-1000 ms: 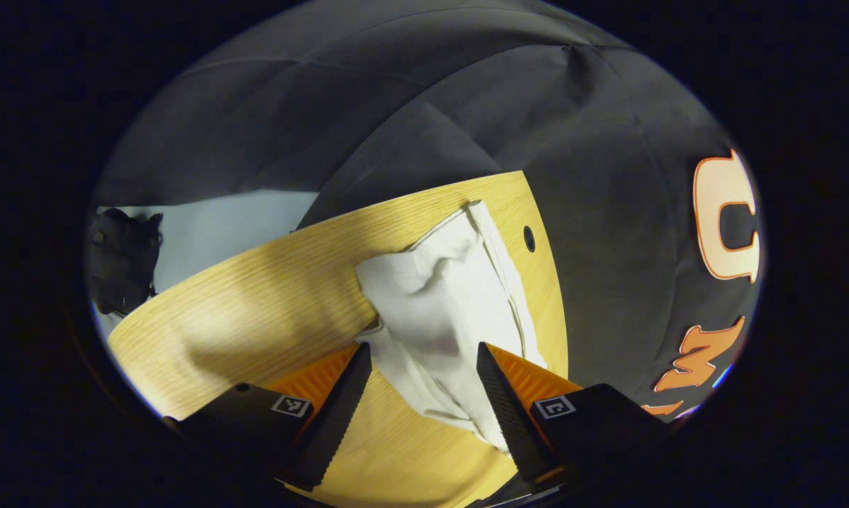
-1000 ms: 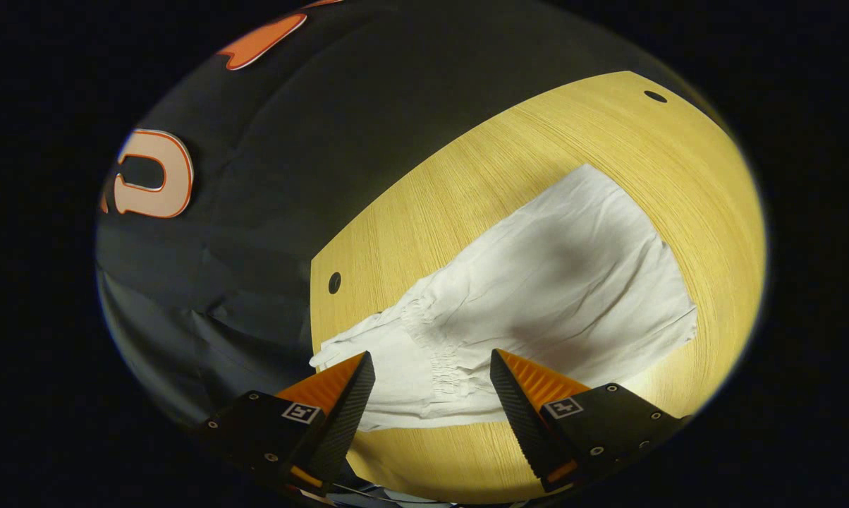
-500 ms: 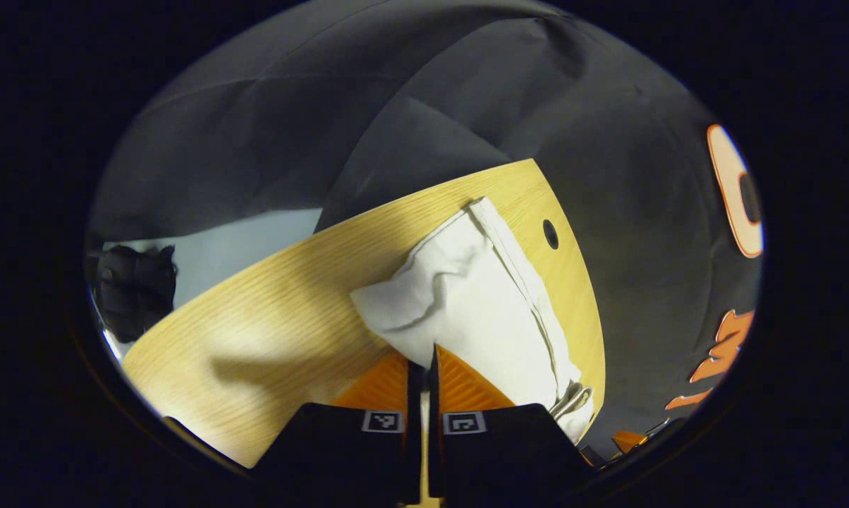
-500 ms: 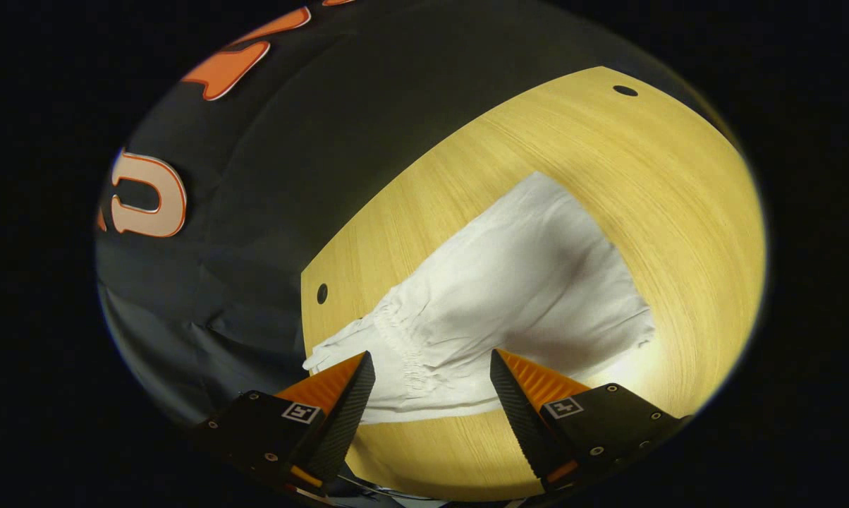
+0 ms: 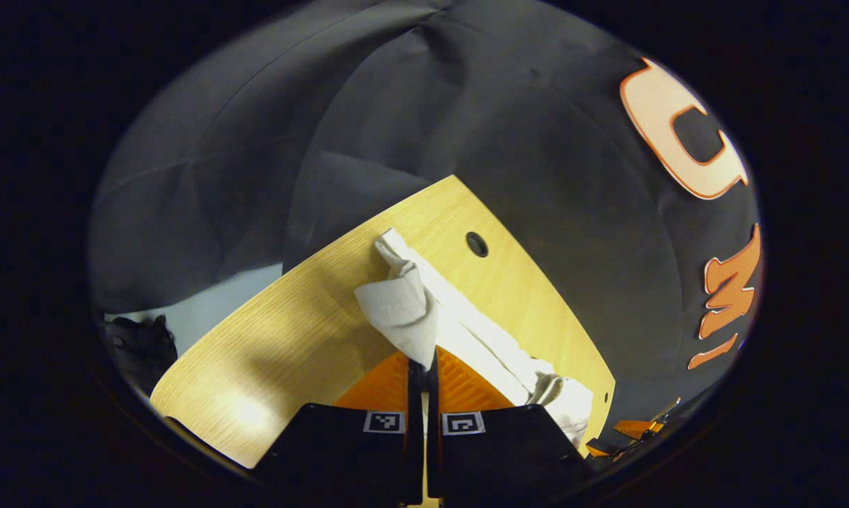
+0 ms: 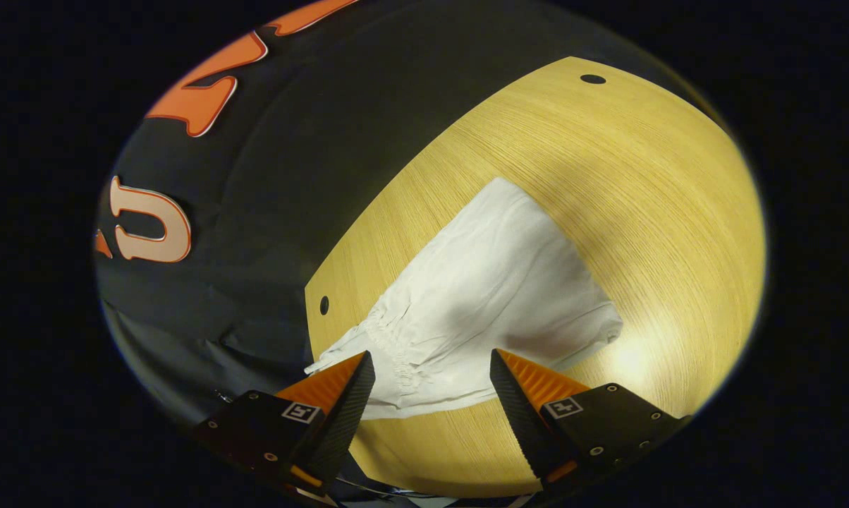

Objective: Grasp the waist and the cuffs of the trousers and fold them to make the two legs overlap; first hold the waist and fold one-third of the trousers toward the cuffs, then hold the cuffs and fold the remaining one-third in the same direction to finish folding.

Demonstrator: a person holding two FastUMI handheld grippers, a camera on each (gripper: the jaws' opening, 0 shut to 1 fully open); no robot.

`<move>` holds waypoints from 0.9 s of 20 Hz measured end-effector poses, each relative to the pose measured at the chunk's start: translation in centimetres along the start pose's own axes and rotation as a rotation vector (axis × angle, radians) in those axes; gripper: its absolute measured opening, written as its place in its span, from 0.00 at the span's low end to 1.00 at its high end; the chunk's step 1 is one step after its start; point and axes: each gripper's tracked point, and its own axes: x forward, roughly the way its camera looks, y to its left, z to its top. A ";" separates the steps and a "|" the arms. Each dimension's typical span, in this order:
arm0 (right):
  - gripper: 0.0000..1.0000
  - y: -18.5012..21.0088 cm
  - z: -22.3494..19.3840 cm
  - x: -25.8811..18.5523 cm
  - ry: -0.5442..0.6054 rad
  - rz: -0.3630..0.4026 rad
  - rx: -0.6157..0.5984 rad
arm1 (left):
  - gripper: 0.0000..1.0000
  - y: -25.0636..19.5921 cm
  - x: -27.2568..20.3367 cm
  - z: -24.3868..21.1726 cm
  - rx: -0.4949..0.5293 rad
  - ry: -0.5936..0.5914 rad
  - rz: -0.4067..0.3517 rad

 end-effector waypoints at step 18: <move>0.98 -8.2 7.6 -8.4 -0.082 0.054 -0.026 | 0.06 -25.4 -1.2 -9.4 0.274 0.028 -0.204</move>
